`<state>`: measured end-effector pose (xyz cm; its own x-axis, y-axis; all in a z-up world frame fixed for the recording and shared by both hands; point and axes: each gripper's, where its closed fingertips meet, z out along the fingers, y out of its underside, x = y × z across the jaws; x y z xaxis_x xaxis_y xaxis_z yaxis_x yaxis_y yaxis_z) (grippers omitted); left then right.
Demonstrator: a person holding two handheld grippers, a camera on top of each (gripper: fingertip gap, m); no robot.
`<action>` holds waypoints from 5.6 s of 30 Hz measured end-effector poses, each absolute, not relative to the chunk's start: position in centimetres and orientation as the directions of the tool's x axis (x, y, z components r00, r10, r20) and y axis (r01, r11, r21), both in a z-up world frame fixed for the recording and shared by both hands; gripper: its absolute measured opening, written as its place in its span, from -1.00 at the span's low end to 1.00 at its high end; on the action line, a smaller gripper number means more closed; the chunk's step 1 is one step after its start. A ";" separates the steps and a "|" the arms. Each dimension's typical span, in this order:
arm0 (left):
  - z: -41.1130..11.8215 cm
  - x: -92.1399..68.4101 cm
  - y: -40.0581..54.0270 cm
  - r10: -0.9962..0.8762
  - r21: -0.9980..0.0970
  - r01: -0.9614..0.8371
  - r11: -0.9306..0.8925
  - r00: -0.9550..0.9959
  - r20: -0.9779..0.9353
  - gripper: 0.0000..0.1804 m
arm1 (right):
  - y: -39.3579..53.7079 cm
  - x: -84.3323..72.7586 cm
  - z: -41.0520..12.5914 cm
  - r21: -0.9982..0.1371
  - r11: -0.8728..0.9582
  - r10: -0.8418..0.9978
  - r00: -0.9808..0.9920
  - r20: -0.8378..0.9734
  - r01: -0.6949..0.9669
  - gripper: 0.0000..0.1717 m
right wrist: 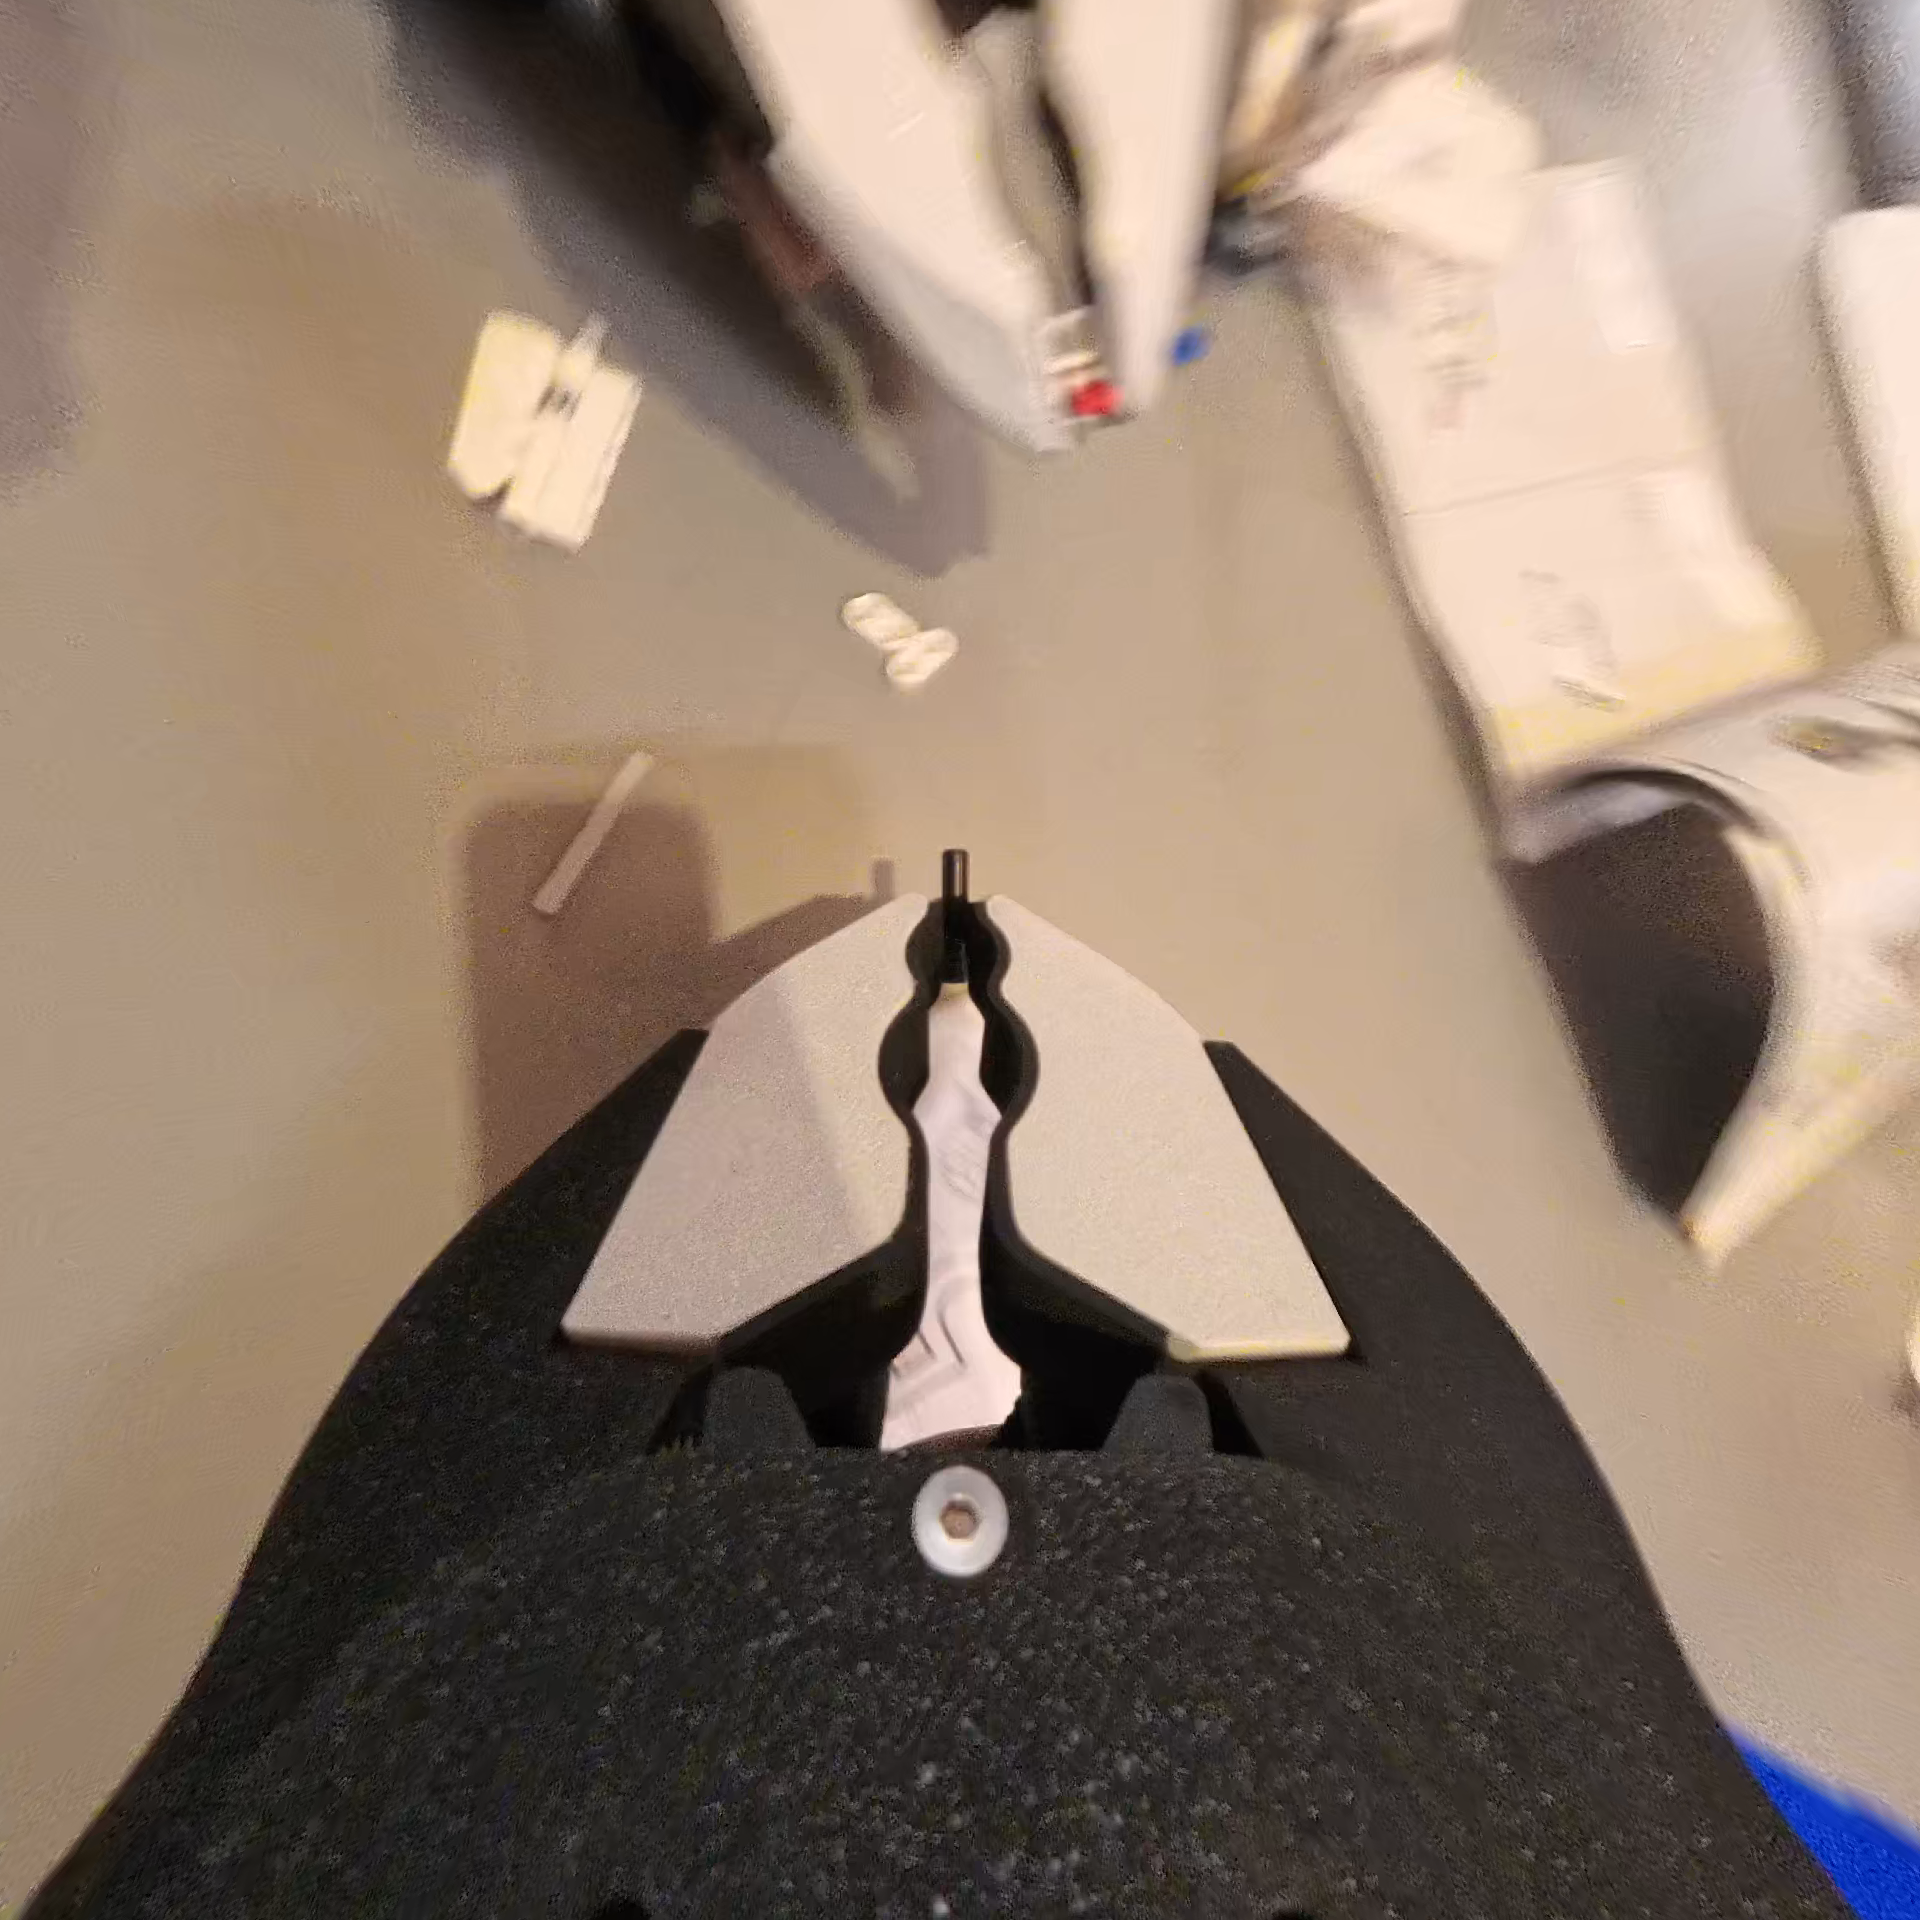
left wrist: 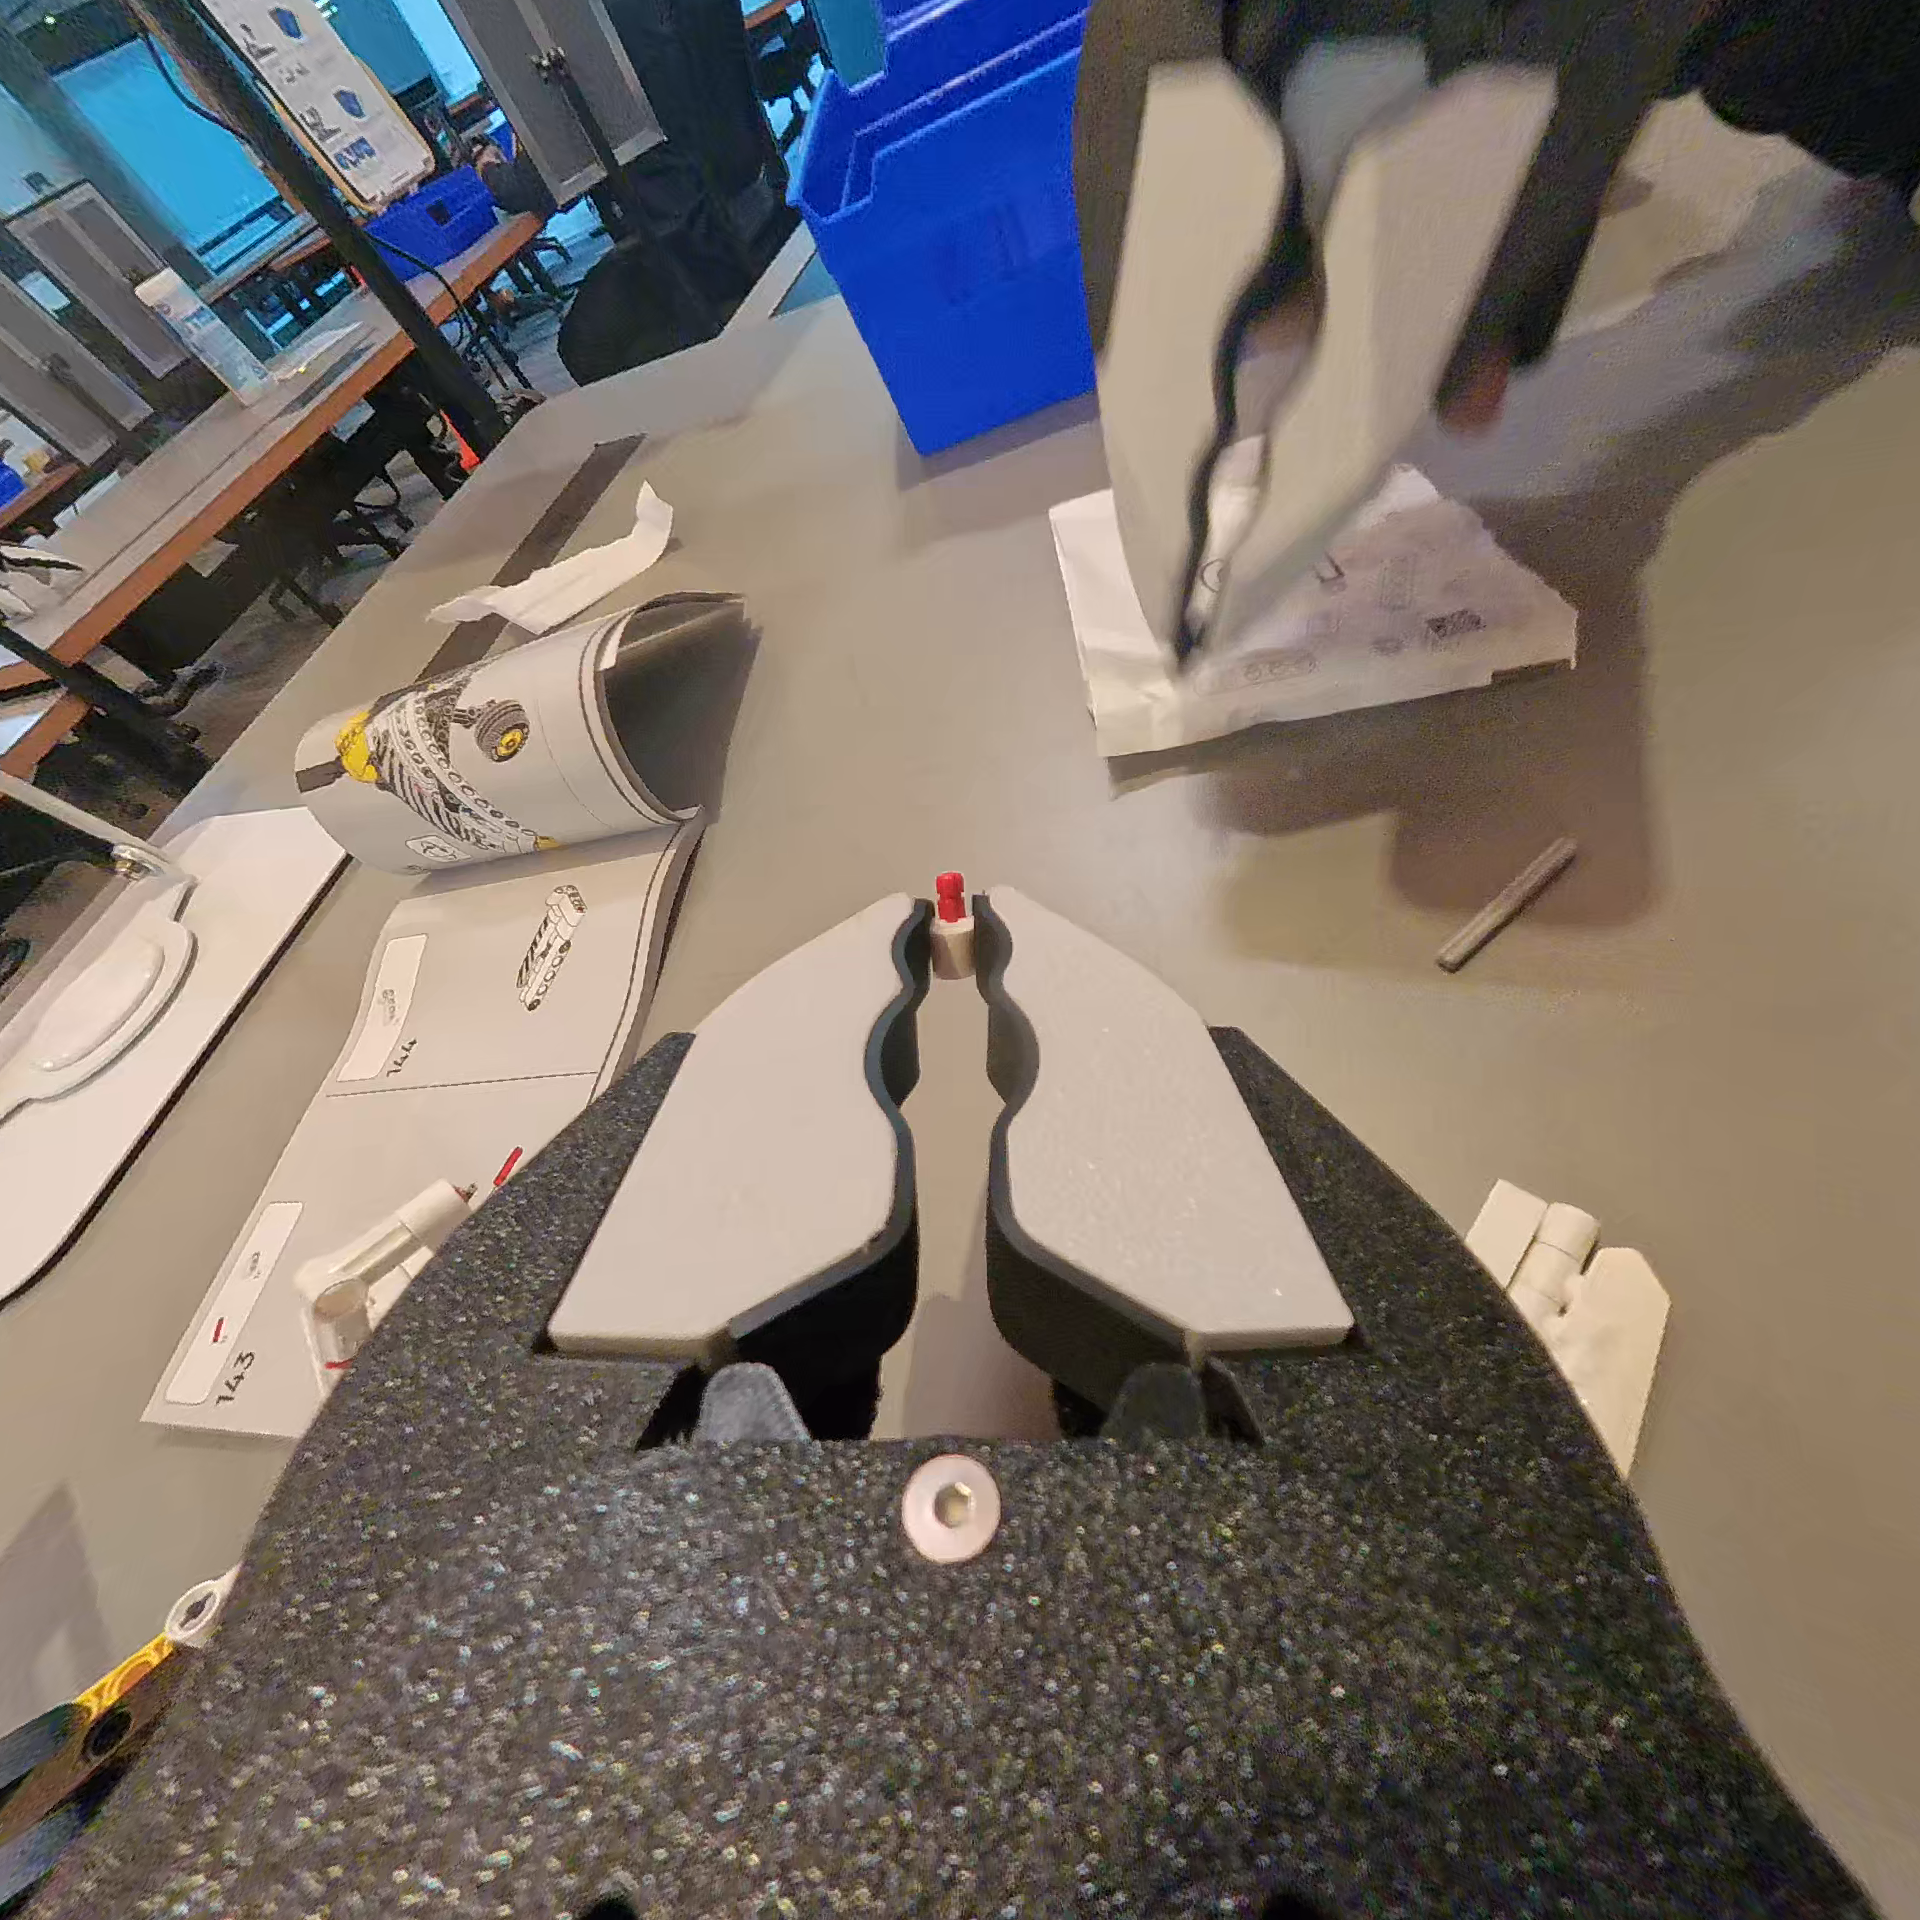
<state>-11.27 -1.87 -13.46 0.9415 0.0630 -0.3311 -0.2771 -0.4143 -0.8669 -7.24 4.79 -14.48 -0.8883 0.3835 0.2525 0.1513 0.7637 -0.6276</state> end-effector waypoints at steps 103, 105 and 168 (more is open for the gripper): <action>-10.7 -13.6 -3.5 0.208 -0.954 -0.067 -0.291 0.969 -0.132 -0.91 | -2.0 -8.8 -19.6 -0.543 0.815 0.260 -0.965 0.029 0.203 -0.83; -10.8 -13.5 -3.4 0.205 -0.954 -0.066 -0.293 0.970 -0.130 -0.91 | -1.8 -8.9 -19.6 -0.554 0.803 0.278 -0.960 0.021 0.220 -0.83; -11.5 -11.3 -4.4 0.085 -0.877 -0.253 -0.408 0.946 -0.312 -0.91 | -2.8 -8.0 -13.3 -0.789 0.543 0.596 -0.794 0.120 0.289 -0.50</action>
<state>-11.32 -4.39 -11.52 0.9461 0.0854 -0.3123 -0.2527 -0.4078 -0.8774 -7.99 -2.83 -13.28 -0.7937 0.5963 0.1198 0.2886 0.5426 -0.7889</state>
